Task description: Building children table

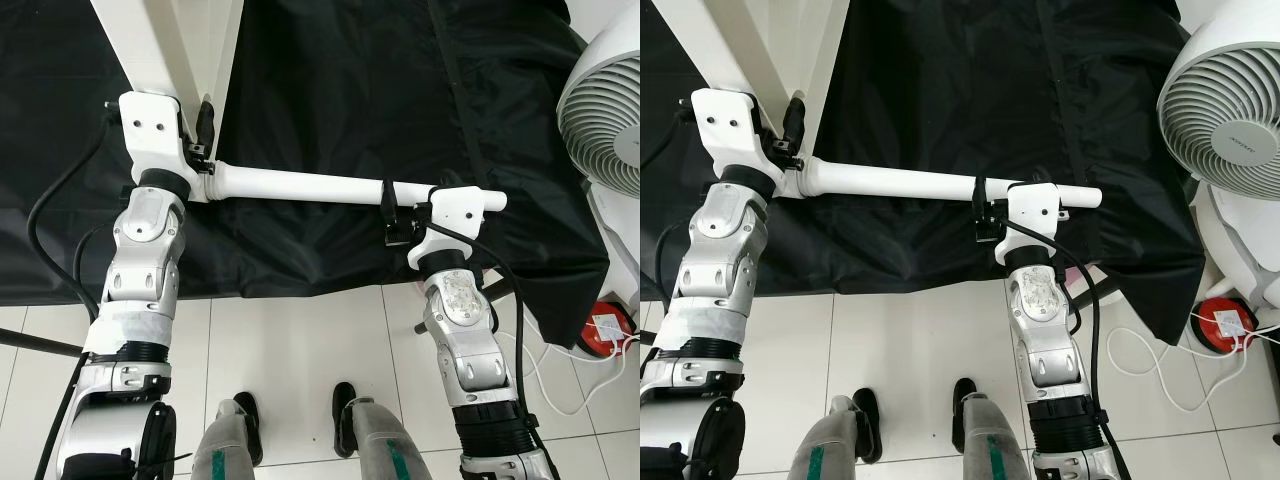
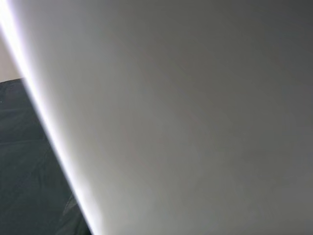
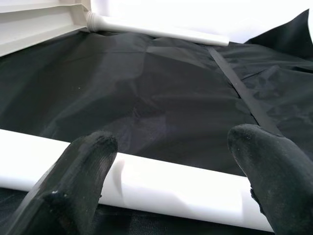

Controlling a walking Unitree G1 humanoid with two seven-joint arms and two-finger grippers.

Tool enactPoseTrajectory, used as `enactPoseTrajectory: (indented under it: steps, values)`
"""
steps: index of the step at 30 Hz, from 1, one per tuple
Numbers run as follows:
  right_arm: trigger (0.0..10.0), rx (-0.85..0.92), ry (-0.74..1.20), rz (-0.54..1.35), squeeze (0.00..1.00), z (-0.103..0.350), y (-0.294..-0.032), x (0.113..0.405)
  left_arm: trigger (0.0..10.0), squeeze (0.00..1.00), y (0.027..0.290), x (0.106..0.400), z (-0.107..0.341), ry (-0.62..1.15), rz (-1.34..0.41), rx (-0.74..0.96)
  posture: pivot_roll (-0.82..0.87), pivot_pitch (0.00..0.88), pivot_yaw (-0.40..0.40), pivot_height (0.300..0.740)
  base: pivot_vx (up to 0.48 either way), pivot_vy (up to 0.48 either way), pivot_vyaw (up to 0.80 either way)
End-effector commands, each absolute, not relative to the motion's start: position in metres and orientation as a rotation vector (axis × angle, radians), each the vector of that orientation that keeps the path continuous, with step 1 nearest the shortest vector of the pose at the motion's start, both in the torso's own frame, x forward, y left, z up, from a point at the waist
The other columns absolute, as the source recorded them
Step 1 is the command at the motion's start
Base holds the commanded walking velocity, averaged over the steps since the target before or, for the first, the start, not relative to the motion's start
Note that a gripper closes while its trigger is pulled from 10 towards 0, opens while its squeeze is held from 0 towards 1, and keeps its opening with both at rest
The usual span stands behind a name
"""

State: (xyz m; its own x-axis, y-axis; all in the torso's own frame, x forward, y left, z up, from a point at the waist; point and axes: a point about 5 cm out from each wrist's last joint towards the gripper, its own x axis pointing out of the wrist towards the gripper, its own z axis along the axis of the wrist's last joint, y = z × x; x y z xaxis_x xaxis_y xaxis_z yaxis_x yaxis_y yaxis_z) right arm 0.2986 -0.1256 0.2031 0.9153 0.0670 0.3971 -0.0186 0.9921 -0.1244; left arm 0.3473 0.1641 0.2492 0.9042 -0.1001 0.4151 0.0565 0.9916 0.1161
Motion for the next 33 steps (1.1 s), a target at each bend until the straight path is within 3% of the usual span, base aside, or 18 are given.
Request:
enactPoseTrajectory:
  steps: [1, 27, 33]
  values:
    - [10.0, -0.119, -0.397, 0.036, 0.00, 0.199, -0.127, 0.296, 10.0, 0.00, 0.154, 0.342, 0.234, -0.375, -0.214, 0.124, -0.13, 0.268, 0.055, 0.740, 0.000, 0.000, 0.00]
    - [10.0, -0.107, -0.389, 0.033, 0.00, 0.197, -0.124, 0.297, 10.0, 0.00, 0.150, 0.325, 0.228, -0.347, -0.345, 0.158, -0.11, 0.294, 0.082, 0.740, 0.000, 0.000, 0.00]
    - [10.0, -0.055, -0.366, 0.123, 0.00, 0.192, -0.097, 0.304, 10.0, 0.00, 0.144, 0.324, 0.230, -0.344, -0.399, 0.173, -0.10, 0.299, 0.091, 0.740, 0.000, 0.000, 0.00]
